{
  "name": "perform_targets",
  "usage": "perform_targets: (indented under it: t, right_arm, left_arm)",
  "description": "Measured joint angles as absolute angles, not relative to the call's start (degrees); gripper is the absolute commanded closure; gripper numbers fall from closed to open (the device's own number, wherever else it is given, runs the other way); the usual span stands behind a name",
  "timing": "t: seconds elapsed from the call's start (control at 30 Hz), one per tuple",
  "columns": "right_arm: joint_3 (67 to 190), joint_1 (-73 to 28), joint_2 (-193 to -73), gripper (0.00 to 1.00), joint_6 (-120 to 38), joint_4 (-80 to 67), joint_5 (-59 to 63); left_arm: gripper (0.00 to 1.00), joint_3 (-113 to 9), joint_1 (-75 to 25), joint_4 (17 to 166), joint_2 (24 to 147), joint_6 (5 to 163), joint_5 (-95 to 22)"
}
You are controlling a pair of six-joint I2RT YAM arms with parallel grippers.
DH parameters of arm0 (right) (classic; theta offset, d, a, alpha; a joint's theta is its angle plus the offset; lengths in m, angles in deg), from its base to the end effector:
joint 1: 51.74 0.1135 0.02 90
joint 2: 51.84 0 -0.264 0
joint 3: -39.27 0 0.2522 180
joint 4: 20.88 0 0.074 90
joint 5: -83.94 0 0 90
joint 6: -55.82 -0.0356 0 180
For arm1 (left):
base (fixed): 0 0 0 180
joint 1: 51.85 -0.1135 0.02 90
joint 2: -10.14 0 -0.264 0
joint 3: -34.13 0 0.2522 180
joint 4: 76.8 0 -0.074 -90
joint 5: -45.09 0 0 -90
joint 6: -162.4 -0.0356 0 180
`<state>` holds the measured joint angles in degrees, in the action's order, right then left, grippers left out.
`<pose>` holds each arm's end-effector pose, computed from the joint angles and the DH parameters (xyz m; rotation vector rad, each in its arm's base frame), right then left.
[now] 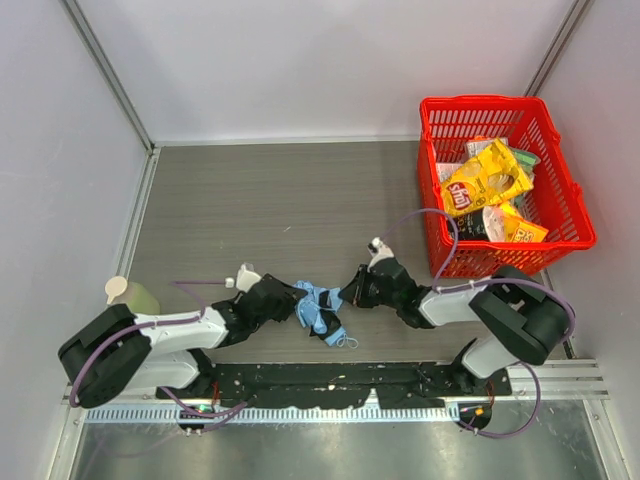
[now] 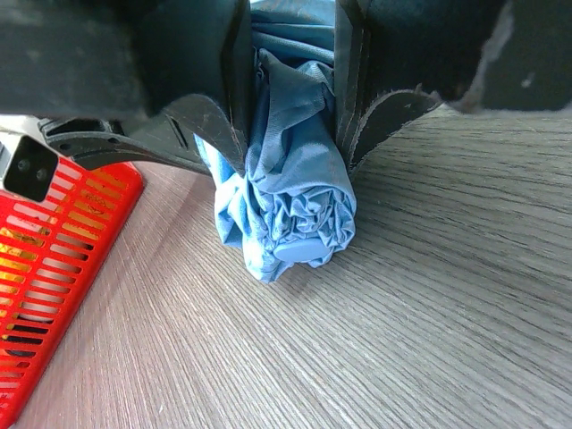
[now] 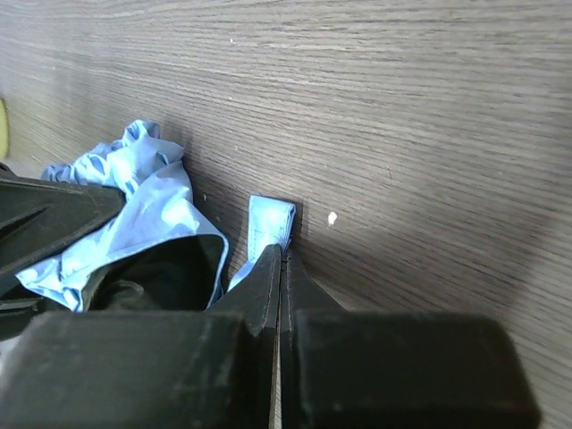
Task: Put away the umbrella
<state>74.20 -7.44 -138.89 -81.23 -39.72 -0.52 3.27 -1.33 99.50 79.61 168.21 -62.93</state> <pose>0.1785 0.1790 0.1180 -0.0049 2.3327 0.9793 0.1384 -0.1506 0.1308 -1.1045 2.2005 -0.9263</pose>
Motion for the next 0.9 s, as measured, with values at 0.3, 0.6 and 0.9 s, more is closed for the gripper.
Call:
perform_targets:
  t: [0.3, 0.6, 0.9]
  right_arm:
    - [78.1, -1.8, -127.0, 0.85, -76.0, -16.6, -14.6]
    - [90.7, 3.8, -124.5, 0.66, -76.9, 7.6, -29.0]
    - [97.5, 5.1, -131.0, 0.44, -86.7, 11.4, -30.1]
  left_arm:
    - [1.0, 3.3, -1.3, 98.9, 79.1, 168.5, -63.0]
    - [1.0, 3.6, -1.3, 97.4, 77.7, 168.5, -63.3]
    - [1.0, 3.6, -1.3, 97.3, 77.6, 168.6, -63.4]
